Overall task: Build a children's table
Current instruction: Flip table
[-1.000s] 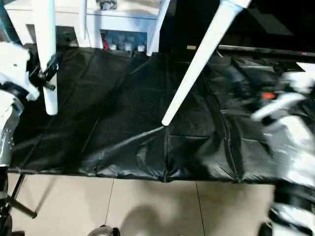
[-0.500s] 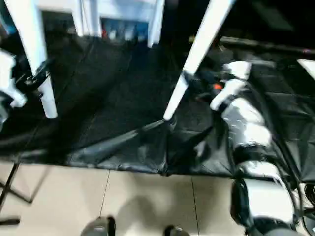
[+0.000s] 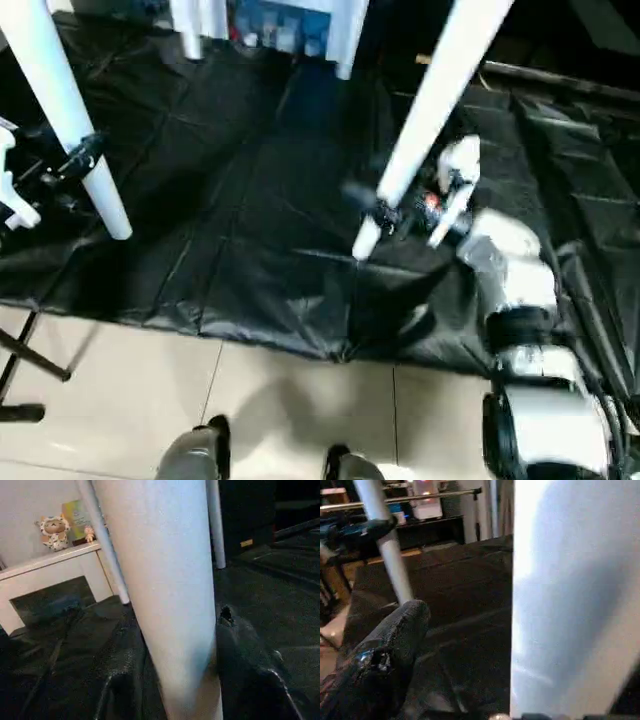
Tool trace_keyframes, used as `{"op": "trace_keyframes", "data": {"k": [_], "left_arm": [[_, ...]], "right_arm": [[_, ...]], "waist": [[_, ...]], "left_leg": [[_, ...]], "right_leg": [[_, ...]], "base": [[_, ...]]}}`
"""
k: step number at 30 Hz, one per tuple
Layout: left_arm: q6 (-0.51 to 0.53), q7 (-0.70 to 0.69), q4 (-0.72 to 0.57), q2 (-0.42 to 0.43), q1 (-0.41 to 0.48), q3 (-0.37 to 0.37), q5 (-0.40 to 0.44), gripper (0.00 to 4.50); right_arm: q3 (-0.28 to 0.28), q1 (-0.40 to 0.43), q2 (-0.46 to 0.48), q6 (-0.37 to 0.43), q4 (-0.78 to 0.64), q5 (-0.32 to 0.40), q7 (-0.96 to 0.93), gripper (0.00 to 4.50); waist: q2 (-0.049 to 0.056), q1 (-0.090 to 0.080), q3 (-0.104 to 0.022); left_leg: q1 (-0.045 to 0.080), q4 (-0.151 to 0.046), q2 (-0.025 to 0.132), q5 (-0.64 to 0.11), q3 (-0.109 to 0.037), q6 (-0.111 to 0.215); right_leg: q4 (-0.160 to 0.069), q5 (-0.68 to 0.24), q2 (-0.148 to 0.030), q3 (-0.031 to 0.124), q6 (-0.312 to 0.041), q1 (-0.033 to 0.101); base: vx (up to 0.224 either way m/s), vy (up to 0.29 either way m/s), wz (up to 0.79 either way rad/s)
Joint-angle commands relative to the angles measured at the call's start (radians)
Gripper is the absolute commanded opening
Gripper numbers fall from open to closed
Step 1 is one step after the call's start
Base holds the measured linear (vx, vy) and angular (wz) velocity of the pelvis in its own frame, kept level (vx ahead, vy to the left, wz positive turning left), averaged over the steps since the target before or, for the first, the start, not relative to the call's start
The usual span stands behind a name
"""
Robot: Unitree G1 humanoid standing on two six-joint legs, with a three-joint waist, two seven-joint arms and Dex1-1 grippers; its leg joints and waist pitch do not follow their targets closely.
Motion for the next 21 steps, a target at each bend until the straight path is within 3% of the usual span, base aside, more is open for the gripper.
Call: {"op": "trace_keyframes", "data": {"k": [1,3,5,6,7,10,13,15,16,18,20,21], "left_arm": [[-0.008,-0.039,0.036,0.015,0.037,-0.108,0.108,1.70],[-0.012,-0.034,0.047,0.020,0.046,-0.109,0.112,1.70],[-0.008,-0.031,0.044,0.023,0.053,-0.107,0.111,1.70],[0.010,-0.026,0.031,0.026,0.068,-0.100,0.107,1.70],[0.043,-0.017,0.006,0.029,0.093,-0.090,0.099,1.70],[0.106,-0.011,-0.044,0.025,0.138,-0.068,0.063,1.70],[0.123,-0.015,-0.098,-0.004,0.217,-0.016,-0.015,2.40],[0.126,-0.019,-0.106,-0.008,0.229,-0.009,-0.027,2.40],[0.123,-0.021,-0.128,-0.032,0.258,0.013,-0.069,2.44],[0.118,-0.022,-0.140,-0.040,0.277,0.021,-0.082,2.73],[0.118,-0.021,-0.158,-0.056,0.307,0.035,-0.105,2.84],[0.118,-0.020,-0.162,-0.060,0.314,0.038,-0.112,2.83]], "right_arm": [[0.045,0.035,0.012,0.011,-0.069,0.006,0.047,4.50],[0.044,0.091,0.012,0.020,-0.137,0.000,0.018,4.50],[0.041,0.095,0.014,0.013,-0.140,-0.009,0.003,4.50],[0.036,0.096,0.018,-0.001,-0.135,-0.021,-0.018,4.50],[0.030,0.095,0.024,-0.031,-0.124,-0.039,-0.050,4.50],[0.021,0.099,0.035,-0.061,-0.132,-0.052,-0.090,4.50],[0.001,0.129,0.059,-0.089,-0.192,-0.052,-0.164,4.50],[-0.005,0.137,0.064,-0.088,-0.206,-0.049,-0.177,4.50],[-0.019,0.178,0.072,-0.077,-0.275,-0.045,-0.219,4.50],[-0.028,0.209,0.076,-0.065,-0.321,-0.038,-0.236,4.50],[-0.039,0.263,0.083,-0.045,-0.396,-0.030,-0.265,4.50],[-0.042,0.277,0.085,-0.041,-0.414,-0.029,-0.272,4.50]], "waist": [[0.020,-0.010,-0.065],[0.028,-0.007,-0.071],[0.024,-0.010,-0.071],[0.033,-0.009,-0.076],[0.029,-0.015,-0.081],[0.030,-0.018,-0.091],[0.025,-0.026,-0.101],[0.028,-0.029,-0.104],[0.025,-0.032,-0.110],[0.027,-0.035,-0.118],[0.038,-0.029,-0.132],[0.037,-0.032,-0.131]], "left_leg": [[0.057,-0.069,0.053,-0.332,-0.017,-0.034],[0.066,-0.064,0.054,-0.355,-0.014,-0.029],[0.059,-0.066,0.053,-0.369,-0.017,-0.033],[0.060,-0.066,0.053,-0.368,-0.019,-0.038],[0.051,-0.065,0.051,-0.312,-0.022,-0.035],[0.050,-0.058,0.050,-0.276,-0.018,-0.024],[0.046,-0.051,0.047,-0.236,-0.016,0.004],[0.047,-0.048,0.047,-0.245,-0.015,0.012],[0.046,-0.045,0.048,-0.227,-0.014,0.019],[0.047,-0.037,0.047,-0.180,-0.013,0.030],[0.050,-0.022,0.047,-0.052,-0.012,0.055],[0.045,-0.018,0.046,-0.029,-0.012,0.058]], "right_leg": [[-0.060,-0.254,-0.032,0.027,-0.132,0.005],[-0.064,-0.278,-0.030,0.032,-0.135,-0.001],[-0.062,-0.296,-0.029,0.032,-0.141,0.005],[-0.059,-0.292,-0.030,0.032,-0.144,0.007],[-0.047,-0.229,-0.025,0.027,-0.155,0.019],[-0.041,-0.189,-0.024,0.028,-0.176,0.023],[-0.034,-0.119,-0.015,0.028,-0.187,0.029],[-0.033,-0.111,-0.012,0.029,-0.186,0.027],[-0.028,-0.094,-0.011,0.029,-0.183,0.031],[-0.021,-0.029,-0.007,0.029,-0.183,0.034],[-0.005,0.155,0.001,0.026,-0.208,0.034],[-0.001,0.187,0.007,0.024,-0.213,0.033]], "base": [[0.057,-0.030,0.02],[0.034,-0.027,0.06],[0.030,-0.013,0.02],[0.080,-0.013,-0.03],[0.080,-0.013,-0.03],[0.059,-0.001,-0.05],[0.055,0.005,-0.04],[0.027,0.004,-0.01],[0.000,0.000,0.00],[0.000,0.000,0.00],[0.000,0.000,0.00],[0.000,0.000,0.00]]}}
